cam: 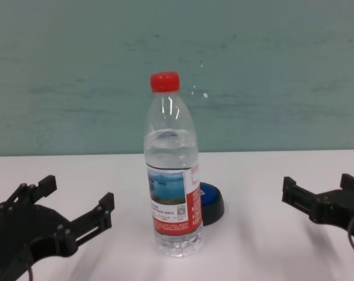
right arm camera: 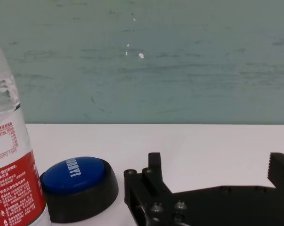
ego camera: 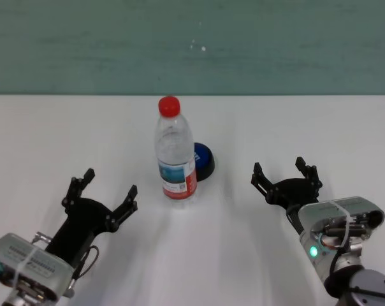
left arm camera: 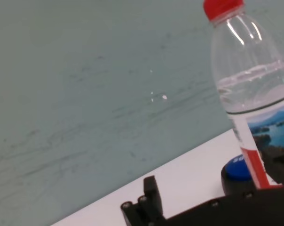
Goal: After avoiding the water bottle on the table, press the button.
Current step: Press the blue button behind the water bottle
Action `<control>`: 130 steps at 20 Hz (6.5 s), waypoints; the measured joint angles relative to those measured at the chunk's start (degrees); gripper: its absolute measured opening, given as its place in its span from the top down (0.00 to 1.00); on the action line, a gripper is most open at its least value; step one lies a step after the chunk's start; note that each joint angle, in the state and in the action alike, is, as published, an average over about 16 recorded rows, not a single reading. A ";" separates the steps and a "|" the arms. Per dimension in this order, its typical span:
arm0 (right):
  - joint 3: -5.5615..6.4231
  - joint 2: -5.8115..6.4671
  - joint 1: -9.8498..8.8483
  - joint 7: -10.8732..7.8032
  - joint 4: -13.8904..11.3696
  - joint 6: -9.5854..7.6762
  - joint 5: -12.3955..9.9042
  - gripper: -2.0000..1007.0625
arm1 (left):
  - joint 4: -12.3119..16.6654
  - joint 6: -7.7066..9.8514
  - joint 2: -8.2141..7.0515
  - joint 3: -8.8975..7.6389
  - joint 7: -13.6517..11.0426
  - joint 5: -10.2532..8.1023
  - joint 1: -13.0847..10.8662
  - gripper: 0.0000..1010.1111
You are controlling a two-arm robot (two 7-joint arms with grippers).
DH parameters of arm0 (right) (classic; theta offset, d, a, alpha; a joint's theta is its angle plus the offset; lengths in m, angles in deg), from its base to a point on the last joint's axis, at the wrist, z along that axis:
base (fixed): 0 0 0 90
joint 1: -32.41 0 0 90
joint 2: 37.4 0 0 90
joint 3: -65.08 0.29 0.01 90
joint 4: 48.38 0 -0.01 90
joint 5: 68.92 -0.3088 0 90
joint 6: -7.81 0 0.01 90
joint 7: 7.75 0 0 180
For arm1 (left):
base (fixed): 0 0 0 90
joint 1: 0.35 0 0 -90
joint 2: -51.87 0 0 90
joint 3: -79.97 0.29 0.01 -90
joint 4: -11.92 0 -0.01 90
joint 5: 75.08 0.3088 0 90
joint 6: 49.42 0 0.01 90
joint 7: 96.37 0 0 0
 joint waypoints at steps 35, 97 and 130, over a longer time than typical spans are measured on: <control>3.48 3.61 -1.27 -8.70 -7.15 -5.67 0.06 0.00 | 0.06 1.30 -0.46 -0.16 -0.42 -0.32 -0.30 0.01; 2.45 17.21 -4.35 -19.71 -13.33 -8.48 -11.38 0.00 | 0.05 1.30 -0.45 -0.16 -0.42 -0.32 -0.29 0.01; 2.88 18.40 7.52 -23.56 -4.62 -9.78 -11.74 0.00 | 0.06 1.30 -0.46 -0.16 -0.42 -0.32 -0.29 0.01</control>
